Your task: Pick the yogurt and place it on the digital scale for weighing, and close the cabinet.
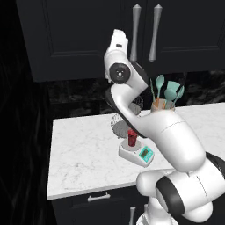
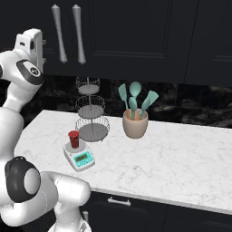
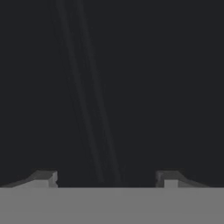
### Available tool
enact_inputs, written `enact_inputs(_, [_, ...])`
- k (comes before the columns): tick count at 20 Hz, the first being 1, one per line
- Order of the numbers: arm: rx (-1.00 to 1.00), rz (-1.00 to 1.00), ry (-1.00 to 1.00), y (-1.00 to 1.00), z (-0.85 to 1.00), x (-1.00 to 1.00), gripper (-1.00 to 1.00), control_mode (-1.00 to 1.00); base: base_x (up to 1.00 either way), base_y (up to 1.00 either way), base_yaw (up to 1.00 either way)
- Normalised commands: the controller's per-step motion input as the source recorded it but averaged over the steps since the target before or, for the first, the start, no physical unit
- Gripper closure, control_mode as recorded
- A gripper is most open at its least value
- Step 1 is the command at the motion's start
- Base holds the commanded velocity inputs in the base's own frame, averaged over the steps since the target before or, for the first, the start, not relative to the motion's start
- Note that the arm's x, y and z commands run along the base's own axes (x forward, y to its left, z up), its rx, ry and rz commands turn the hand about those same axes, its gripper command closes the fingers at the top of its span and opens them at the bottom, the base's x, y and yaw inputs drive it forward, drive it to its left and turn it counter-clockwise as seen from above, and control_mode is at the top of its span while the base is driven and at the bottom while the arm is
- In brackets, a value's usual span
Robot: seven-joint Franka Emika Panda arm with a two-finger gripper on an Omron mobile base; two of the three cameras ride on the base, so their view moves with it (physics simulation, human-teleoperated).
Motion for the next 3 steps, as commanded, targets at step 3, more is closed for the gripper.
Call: enact_inputs(3, [0.0, 0.01, 0.0, -0.08, -1.0, 0.88, -1.0, -1.0, 0.0, 0.0, 0.0])
